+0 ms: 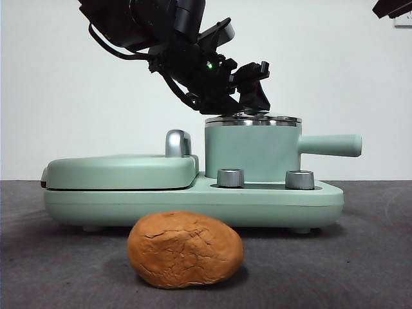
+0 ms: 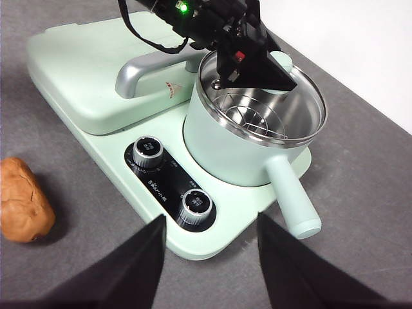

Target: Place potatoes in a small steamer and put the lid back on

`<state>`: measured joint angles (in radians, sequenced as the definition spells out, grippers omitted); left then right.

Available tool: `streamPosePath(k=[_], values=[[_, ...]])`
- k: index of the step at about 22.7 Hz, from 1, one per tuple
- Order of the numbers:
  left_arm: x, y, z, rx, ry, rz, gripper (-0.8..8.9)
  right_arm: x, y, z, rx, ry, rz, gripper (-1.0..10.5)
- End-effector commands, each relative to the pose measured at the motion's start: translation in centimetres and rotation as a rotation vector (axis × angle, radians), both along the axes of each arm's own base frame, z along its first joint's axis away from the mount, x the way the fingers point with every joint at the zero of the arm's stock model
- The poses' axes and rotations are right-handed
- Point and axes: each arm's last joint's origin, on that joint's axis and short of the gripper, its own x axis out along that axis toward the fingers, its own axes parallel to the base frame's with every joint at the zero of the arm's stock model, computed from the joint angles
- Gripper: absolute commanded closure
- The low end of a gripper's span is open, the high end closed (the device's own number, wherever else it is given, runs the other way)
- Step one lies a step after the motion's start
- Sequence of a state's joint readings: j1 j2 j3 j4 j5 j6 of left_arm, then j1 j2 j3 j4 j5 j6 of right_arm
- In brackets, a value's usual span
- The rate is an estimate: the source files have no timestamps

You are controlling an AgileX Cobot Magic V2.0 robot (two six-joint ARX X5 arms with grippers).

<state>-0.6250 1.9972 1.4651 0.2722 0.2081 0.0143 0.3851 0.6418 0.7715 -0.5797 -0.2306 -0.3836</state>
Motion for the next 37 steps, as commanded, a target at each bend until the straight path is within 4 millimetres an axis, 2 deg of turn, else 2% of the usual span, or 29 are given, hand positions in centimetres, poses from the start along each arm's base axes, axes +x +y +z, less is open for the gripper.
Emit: streamPosePath(k=[1,7,14,20,24,31,37], values=[[0.2,-0.7,-0.5,0.006,0.006,-0.008,5.43,0.0,0.1,0.6,0.029,-0.006,-0.01,7.2],[0.1,-0.7,-0.4,0.006,0.005,-0.008,5.55,0.0,0.1,0.6,0.034,-0.003,-0.013,7.2],[-0.1,-0.6,0.1,0.01,0.005,-0.009,7.88,0.0,0.1,0.6,0.035,-0.002,-0.014,7.2],[-0.4,-0.3,1.3,0.039,-0.069,-0.026,8.07,0.0,0.1,0.6,0.042,0.004,-0.018,7.2],[-0.8,0.0,2.8,0.044,-0.125,-0.016,8.07,0.0,0.1,0.6,0.048,0.008,-0.021,7.2],[-2.1,1.1,6.4,0.023,-0.199,-0.007,8.07,0.0,0.1,0.6,0.048,0.008,-0.021,7.2],[-4.5,3.2,9.5,0.071,-0.133,-0.005,8.07,0.0,0.1,0.6,0.048,0.008,-0.02,7.2]])
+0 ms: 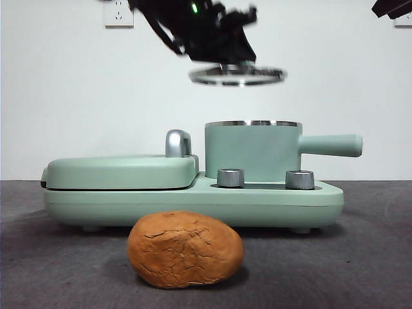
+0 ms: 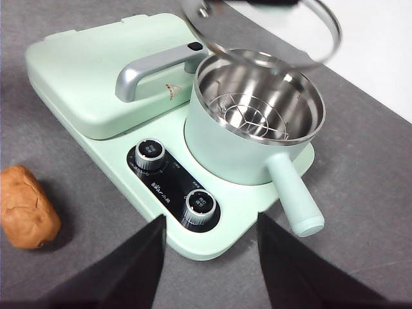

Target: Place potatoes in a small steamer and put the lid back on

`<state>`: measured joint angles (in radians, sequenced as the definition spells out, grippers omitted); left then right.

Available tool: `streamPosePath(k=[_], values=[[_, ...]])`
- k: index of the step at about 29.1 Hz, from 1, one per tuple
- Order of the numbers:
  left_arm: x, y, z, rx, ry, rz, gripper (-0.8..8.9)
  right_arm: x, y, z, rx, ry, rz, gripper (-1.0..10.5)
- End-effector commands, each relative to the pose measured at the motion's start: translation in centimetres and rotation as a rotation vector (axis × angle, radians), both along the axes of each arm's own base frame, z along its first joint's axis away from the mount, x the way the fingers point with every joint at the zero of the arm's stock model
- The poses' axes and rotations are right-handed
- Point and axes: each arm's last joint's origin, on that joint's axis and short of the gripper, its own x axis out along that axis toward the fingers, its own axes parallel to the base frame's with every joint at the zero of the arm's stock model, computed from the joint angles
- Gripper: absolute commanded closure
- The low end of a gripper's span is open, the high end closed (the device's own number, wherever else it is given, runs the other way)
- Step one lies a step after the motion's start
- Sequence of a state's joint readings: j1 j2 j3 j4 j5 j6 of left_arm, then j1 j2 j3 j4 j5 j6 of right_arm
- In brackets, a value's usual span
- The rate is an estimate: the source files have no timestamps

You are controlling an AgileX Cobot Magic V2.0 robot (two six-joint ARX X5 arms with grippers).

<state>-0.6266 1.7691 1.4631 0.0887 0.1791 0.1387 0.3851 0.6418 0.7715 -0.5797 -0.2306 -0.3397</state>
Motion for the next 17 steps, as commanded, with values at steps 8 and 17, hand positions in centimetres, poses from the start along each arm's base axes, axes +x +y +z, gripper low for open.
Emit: streamPosePath(k=[8,17], values=[[-4.7,4.7,3.1,0.191,0.253,0.057,8.03,0.1,0.3,0.5,0.003,-0.025,0.069,6.7],[-8.2,9.7,3.3,0.197,0.277,0.177,8.03,1.8,2.4,-0.9,-0.007,0.093,0.219,6.0]])
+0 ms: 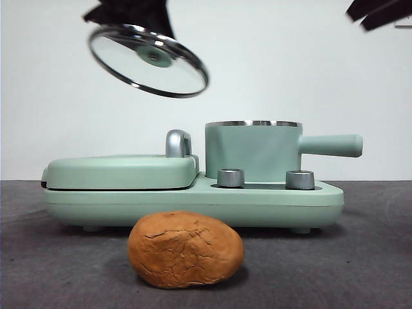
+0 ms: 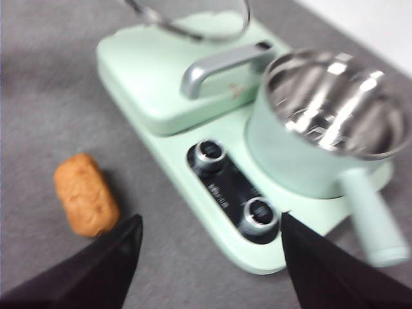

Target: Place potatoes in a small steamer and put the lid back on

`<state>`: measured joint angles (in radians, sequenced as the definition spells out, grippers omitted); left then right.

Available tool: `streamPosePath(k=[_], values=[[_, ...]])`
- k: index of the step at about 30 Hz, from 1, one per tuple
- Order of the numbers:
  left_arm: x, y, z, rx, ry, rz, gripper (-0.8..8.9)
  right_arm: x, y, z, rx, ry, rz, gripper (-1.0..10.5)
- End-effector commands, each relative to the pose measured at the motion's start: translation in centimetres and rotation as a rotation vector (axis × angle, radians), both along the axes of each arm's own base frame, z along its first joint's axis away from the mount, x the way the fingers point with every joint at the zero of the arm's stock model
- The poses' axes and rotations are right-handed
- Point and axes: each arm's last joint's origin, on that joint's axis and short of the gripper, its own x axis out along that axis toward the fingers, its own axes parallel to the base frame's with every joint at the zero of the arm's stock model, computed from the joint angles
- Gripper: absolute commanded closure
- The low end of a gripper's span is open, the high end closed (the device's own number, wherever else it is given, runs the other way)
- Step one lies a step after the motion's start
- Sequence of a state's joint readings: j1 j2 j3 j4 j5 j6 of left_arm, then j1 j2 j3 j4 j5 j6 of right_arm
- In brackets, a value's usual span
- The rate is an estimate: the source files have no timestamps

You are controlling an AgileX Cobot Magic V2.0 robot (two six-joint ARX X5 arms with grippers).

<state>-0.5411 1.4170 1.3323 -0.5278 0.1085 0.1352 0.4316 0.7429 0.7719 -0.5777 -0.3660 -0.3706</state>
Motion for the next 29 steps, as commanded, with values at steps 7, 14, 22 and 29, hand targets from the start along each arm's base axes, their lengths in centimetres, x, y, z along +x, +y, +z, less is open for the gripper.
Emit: streamPosePath(k=[7,14,22,29], values=[[-3.9,4.9,0.1,-0.056,-0.041,0.121,8.04,2.1,4.5,-1.7,-0.046,0.072,0.178,6.0],[-5.4,6.9,0.9,-0.074,-0.071,0.174,8.04,3.5,8.4,-4.8,-0.114,0.169,0.287,6.0],[-5.6,7.3,1.1,-0.081,-0.085,0.189,8.04,4.5,12.1,-8.4,-0.172,0.203,0.378,5.6],[-5.5,7.5,1.1,-0.08,-0.085,0.197,8.04,4.9,14.1,-10.8,-0.198,0.228,0.418,5.6]])
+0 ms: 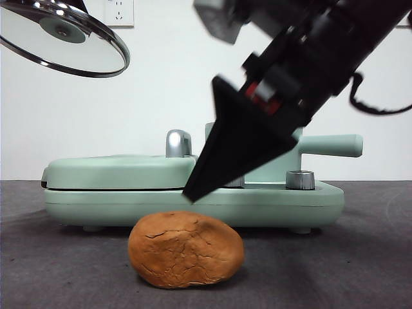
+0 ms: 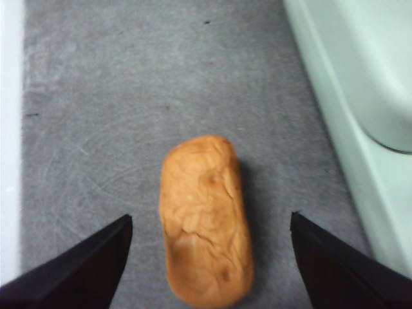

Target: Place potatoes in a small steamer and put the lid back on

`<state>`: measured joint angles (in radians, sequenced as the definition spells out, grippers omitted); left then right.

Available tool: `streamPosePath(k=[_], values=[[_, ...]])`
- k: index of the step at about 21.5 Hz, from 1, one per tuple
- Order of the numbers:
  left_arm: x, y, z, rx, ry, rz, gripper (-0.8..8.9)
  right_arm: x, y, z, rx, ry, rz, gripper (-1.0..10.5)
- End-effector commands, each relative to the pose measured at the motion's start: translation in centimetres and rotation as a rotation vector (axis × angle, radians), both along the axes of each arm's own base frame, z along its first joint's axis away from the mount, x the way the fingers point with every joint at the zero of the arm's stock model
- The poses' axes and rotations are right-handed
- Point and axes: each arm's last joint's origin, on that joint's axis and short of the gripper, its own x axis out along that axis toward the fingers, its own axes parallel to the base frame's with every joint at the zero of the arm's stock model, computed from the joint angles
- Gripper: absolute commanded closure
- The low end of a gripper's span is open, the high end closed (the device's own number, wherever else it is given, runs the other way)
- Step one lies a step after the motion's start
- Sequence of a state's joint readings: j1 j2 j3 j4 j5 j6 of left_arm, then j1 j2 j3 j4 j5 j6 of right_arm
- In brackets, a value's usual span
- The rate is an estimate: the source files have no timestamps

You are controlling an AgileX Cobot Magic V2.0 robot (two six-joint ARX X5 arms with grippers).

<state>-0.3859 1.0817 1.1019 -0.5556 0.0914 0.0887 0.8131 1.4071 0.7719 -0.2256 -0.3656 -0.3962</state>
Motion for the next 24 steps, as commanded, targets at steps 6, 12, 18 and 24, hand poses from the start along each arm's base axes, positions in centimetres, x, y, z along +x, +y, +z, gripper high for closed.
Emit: streamPosePath(k=[6,12,18,24], values=[[0.3,0.3,0.7,-0.015,-0.038,0.014,8.04,0.4,1.9,-2.3,-0.035,0.023,0.046,5.6],[0.4,0.5,0.7,-0.012,-0.039,0.024,8.04,0.6,2.3,-3.7,-0.081,0.049,0.022,7.6],[0.4,0.5,0.7,-0.013,-0.041,0.024,8.04,0.1,0.8,0.7,0.039,0.054,-0.097,7.6],[0.4,0.5,0.7,-0.013,-0.041,0.024,8.04,0.5,-3.8,7.3,0.131,0.11,-0.595,7.6]])
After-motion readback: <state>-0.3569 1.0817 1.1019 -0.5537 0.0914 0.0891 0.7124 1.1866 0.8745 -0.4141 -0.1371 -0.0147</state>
